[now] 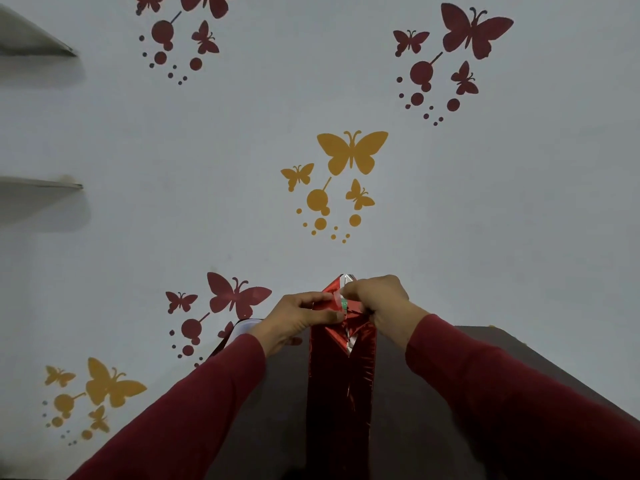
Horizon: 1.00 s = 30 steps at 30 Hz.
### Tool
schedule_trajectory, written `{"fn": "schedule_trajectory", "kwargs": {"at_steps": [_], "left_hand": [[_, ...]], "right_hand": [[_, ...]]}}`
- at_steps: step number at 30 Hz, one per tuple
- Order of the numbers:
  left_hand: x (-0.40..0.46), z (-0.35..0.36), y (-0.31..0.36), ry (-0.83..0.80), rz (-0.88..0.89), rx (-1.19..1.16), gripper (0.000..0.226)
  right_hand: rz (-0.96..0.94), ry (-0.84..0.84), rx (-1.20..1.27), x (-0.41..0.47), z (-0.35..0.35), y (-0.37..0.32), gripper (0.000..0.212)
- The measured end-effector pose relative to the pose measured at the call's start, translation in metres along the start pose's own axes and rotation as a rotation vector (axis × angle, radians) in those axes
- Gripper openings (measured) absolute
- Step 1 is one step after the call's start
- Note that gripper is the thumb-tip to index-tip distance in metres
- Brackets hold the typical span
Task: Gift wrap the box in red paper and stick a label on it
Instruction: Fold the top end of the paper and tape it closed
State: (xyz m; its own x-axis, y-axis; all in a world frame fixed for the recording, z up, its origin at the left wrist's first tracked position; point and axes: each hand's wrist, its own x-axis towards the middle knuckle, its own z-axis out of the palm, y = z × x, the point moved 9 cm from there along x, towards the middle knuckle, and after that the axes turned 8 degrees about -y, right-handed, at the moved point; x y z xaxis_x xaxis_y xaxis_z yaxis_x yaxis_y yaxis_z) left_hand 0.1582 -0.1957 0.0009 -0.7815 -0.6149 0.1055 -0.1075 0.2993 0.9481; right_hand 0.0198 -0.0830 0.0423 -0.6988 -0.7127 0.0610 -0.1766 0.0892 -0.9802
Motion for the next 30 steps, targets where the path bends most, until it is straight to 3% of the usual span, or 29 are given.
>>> {"fn": "schedule_trajectory", "kwargs": {"at_steps": [10, 30], "left_hand": [[-0.002, -0.001, 0.002, 0.016, 0.029, -0.01, 0.054], [-0.002, -0.002, 0.0, 0.026, 0.029, -0.024, 0.053]], "right_hand": [[-0.014, 0.057, -0.114, -0.003, 0.001, 0.003, 0.012], [-0.089, 0.063, -0.379, 0.006, 0.005, -0.002, 0.012]]}}
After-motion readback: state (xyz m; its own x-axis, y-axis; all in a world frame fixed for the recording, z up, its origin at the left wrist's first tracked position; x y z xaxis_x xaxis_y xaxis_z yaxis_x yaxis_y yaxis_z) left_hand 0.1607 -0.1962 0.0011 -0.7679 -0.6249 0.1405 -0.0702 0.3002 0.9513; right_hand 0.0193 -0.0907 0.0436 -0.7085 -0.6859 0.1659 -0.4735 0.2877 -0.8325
